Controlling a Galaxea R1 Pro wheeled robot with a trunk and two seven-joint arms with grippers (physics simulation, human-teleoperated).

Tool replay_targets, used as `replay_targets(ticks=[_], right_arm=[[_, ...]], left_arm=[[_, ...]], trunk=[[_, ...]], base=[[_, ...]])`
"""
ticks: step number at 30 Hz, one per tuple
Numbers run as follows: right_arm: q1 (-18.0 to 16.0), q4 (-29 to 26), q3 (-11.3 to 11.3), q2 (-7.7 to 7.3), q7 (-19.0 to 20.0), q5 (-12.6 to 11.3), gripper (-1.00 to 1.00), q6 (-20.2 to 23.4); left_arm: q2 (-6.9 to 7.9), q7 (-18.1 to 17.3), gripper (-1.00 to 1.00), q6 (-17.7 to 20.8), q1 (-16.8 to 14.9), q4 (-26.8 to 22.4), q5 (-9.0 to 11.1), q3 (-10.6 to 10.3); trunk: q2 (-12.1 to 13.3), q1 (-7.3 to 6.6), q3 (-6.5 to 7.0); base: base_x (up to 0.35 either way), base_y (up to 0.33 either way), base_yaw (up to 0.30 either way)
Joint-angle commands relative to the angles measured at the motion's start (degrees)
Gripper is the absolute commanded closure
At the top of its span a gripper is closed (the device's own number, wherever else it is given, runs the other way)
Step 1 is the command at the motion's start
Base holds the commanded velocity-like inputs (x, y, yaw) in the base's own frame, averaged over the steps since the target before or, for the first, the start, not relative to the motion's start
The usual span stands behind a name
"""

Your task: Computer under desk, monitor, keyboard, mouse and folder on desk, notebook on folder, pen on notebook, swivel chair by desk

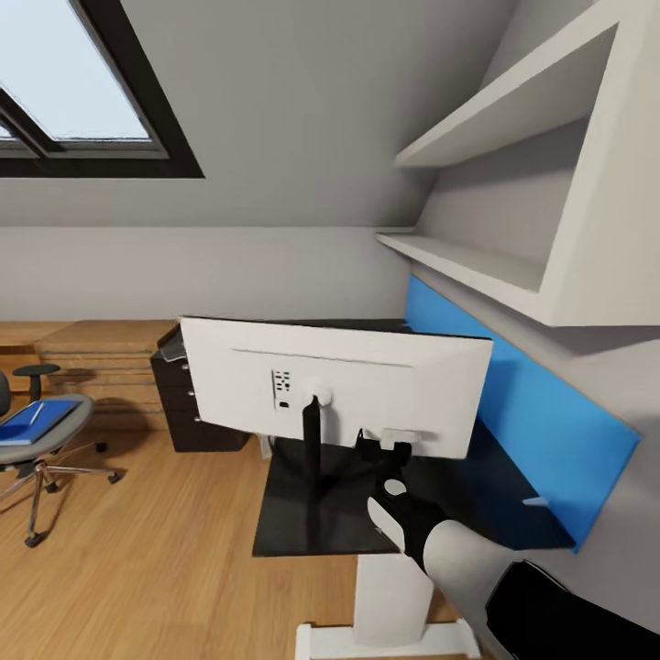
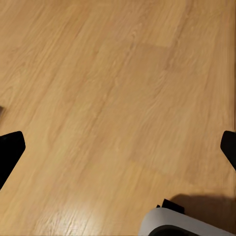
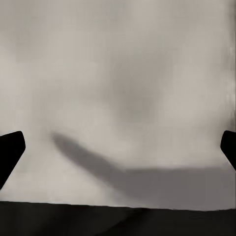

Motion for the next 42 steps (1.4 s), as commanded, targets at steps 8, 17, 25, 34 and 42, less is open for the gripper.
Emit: replay_targets(ticks=[8,17,25,34,42], right_arm=[[-0.06,0.1,0.44,0.0,-0.22,-0.5,-1.0,-0.36],[-0.06,0.07,0.44,0.0,-0.2,-0.5,-1.0,-0.42],[-0.06,0.07,0.59,0.0,-0.19,-0.5,-1.0,-0.42],[-0.06,-0.01,0.62,0.0,-0.2,-0.5,-1.0,-0.42],[-0.06,-0.02,0.62,0.0,-0.2,-0.5,-1.0,-0.42]], left_arm=[[-0.02,0.35,-1.0,-0.02,0.03,-0.13,0.3,-0.54],[-0.06,0.35,-1.0,-0.11,0.03,-0.13,0.23,-0.58],[-0.06,0.35,-1.0,-0.17,0.03,-0.13,0.21,-0.58],[-0.07,0.35,-1.0,-0.09,0.03,-0.13,0.22,-0.59],[-0.09,0.35,-1.0,-0.32,0.03,-0.13,0.21,-0.64]], trunk=[[-0.03,0.04,-0.06],[-0.03,0.04,-0.06],[-0.03,0.04,-0.06],[-0.03,0.04,-0.06],[-0.03,0.04,-0.06]], base=[[0.306,-0.172,0.0],[0.286,-0.132,0.0],[0.209,0.086,0.0],[0.101,0.047,0.0],[0.097,0.001,0.0]])
